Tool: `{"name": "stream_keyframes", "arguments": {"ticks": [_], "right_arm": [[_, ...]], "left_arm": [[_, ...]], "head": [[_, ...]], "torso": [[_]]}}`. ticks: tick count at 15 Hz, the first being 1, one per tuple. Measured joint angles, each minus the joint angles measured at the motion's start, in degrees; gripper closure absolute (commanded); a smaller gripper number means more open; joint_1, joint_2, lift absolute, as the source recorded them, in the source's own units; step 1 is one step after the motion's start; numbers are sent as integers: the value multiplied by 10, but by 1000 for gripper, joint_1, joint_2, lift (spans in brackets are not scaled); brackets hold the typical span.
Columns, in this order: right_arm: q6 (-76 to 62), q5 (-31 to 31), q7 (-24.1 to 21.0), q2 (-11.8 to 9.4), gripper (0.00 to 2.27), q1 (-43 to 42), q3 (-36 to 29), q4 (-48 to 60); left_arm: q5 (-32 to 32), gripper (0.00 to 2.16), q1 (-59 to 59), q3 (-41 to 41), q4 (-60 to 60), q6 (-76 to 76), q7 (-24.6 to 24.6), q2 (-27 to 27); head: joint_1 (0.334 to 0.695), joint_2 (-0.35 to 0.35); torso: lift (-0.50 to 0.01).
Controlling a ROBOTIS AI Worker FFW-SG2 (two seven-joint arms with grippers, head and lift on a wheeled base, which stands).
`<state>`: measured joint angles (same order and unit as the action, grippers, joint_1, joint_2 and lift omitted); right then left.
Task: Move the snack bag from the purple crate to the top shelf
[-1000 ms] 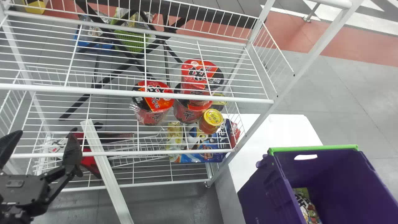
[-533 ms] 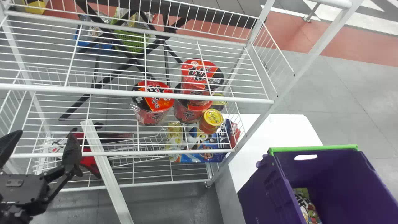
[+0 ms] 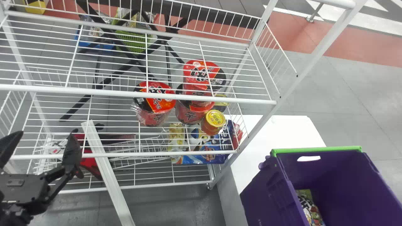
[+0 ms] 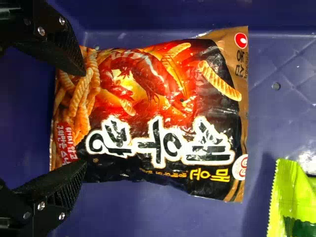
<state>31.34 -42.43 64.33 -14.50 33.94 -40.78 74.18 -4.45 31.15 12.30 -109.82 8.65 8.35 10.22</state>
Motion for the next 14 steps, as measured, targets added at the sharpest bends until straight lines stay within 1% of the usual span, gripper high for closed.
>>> {"name": "stream_keyframes", "arguments": {"ticks": [6,14], "right_arm": [[-6,9,-18,3,279,-15,1,-11],[-3,29,-2,15,279,-16,-7,6]], "left_arm": [[-1,103,-3,-2,7,2,1,0],[-5,103,-16,1,17,2,-1,-1]], "head": [[695,-350],[695,-350]], "torso": [[-451],[-451]]}}
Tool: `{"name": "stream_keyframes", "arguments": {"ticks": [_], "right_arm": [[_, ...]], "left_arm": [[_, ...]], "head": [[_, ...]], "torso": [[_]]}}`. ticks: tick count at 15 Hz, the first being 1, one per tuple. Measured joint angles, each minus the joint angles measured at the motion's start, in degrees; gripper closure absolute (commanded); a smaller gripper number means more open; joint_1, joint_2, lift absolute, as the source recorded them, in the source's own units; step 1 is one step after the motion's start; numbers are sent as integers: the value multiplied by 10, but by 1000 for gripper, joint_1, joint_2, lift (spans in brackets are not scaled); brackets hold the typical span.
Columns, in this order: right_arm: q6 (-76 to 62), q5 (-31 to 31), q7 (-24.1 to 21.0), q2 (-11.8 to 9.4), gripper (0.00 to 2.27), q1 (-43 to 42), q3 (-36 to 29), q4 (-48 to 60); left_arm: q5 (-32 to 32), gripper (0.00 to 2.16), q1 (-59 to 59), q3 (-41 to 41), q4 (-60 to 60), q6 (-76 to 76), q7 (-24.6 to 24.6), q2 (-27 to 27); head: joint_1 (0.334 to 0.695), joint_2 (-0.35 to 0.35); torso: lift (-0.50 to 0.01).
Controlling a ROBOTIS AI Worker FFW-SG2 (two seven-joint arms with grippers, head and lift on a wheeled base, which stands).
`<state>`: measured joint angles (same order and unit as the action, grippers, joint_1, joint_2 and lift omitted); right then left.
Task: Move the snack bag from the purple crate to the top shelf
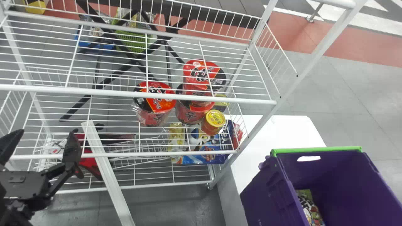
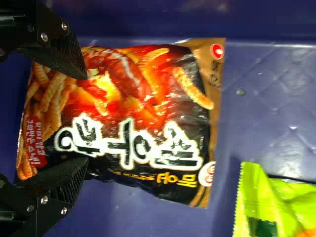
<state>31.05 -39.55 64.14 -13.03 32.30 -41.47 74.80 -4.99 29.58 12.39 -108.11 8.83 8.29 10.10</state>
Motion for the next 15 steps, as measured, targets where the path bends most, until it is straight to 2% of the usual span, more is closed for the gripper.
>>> {"name": "stream_keyframes", "arguments": {"ticks": [5,11,14,15], "right_arm": [[8,0,5,3,289,-3,0,6],[2,0,2,-4,289,-9,3,-19],[0,0,2,-4,437,-10,3,-23],[0,0,1,-5,566,-10,3,-24]], "left_arm": [[-1,103,-2,1,1,-2,0,0],[-2,103,-4,4,3,-2,0,1],[-3,103,-4,4,3,-2,0,1],[-3,103,-4,4,4,-2,0,2]], "head": [[695,-350],[695,-350],[695,-350],[695,-350]], "torso": [[-451],[-451],[-451],[-451]]}}
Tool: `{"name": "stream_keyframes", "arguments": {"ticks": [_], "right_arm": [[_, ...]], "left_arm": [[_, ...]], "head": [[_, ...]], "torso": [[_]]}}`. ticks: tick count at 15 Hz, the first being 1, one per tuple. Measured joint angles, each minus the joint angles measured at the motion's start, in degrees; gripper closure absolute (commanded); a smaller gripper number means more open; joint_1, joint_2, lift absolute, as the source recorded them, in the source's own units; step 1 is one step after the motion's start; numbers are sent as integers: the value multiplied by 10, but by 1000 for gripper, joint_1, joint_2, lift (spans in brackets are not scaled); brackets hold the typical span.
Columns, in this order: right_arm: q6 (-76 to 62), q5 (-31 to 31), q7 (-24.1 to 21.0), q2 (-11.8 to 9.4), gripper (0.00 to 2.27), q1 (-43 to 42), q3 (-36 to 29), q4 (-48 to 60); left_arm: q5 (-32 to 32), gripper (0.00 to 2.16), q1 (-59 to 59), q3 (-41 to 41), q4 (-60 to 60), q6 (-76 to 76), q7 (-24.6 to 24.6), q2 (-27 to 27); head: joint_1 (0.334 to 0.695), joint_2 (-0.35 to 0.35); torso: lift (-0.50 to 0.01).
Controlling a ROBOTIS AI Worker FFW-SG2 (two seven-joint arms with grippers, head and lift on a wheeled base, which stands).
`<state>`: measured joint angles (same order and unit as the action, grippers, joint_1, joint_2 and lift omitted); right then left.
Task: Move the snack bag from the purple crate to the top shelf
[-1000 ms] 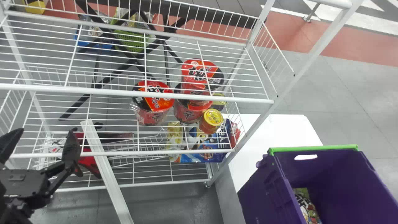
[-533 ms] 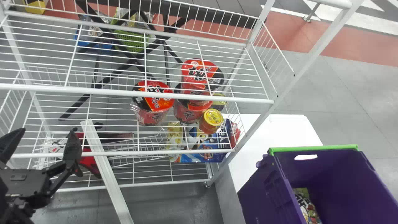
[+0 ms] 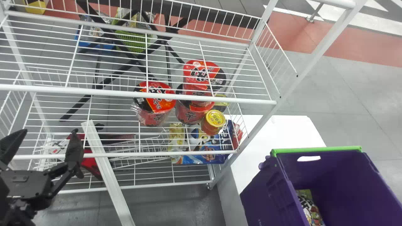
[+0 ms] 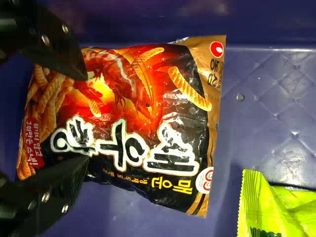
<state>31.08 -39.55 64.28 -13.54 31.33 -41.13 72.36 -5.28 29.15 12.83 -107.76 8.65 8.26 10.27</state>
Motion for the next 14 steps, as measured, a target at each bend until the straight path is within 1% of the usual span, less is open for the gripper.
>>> {"name": "stream_keyframes", "arguments": {"ticks": [1,2,3,4,5,7,9,14], "right_arm": [[0,0,-1,-1,792,0,0,-1],[1,0,-2,-1,1109,0,0,-2],[1,0,-5,-1,1234,0,-1,-2],[1,0,-10,-1,1474,0,-3,-2],[1,2,-13,-1,1575,0,-4,-2],[0,6,-24,1,1649,0,-6,-2],[8,6,-32,4,1649,1,-6,4],[69,5,-30,12,1646,21,-3,49]], "left_arm": [[0,103,0,0,0,0,0,1],[-1,103,-1,0,0,0,0,1],[-1,103,-1,0,0,0,0,1],[-1,103,-1,0,0,0,0,1],[-1,103,-1,0,0,0,0,0],[-1,103,-1,0,0,0,0,-1],[0,103,-2,-1,1,-1,0,-2],[2,103,-2,-1,1,-4,0,-4]], "head": [[695,-350],[695,-350],[695,-350],[695,-350],[695,-350],[695,-350],[695,-350],[695,-350]], "torso": [[-451],[-451],[-451],[-451],[-451],[-451],[-451],[-451]]}}
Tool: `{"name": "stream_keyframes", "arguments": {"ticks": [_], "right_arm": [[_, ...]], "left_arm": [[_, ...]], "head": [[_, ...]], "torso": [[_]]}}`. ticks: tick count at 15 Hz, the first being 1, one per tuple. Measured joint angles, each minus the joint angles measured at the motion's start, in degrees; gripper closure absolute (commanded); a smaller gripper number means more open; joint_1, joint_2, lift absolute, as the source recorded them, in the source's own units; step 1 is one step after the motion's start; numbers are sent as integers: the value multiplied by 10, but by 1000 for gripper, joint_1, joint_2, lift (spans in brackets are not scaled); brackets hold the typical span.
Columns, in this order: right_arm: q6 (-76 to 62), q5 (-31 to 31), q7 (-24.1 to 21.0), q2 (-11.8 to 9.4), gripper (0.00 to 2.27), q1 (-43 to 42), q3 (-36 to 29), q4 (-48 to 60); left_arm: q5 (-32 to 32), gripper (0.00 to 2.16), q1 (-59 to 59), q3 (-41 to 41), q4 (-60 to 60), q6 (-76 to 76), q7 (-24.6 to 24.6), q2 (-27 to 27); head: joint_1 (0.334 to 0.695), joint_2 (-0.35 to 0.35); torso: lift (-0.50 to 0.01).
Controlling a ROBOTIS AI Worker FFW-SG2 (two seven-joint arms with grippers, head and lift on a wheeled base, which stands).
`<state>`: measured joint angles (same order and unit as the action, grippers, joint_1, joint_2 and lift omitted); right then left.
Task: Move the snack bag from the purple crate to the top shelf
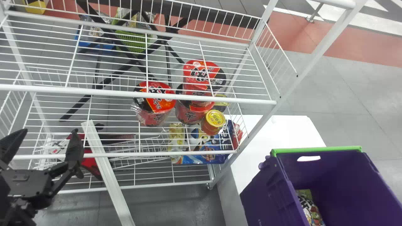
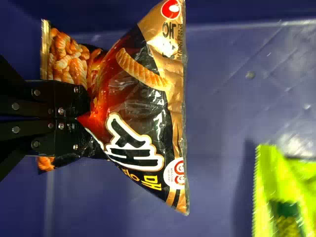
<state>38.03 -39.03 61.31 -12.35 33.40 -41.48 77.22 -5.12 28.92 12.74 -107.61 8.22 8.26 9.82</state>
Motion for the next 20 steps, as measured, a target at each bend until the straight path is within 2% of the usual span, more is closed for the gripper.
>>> {"name": "stream_keyframes", "arguments": {"ticks": [9,20], "right_arm": [[13,11,8,15,1646,4,-17,46],[10,12,4,44,1646,8,-52,133]], "left_arm": [[1,103,-1,1,1,-3,0,0],[2,103,-1,6,-2,-1,3,2]], "head": [[695,-350],[695,-350]], "torso": [[-424],[-381]]}}
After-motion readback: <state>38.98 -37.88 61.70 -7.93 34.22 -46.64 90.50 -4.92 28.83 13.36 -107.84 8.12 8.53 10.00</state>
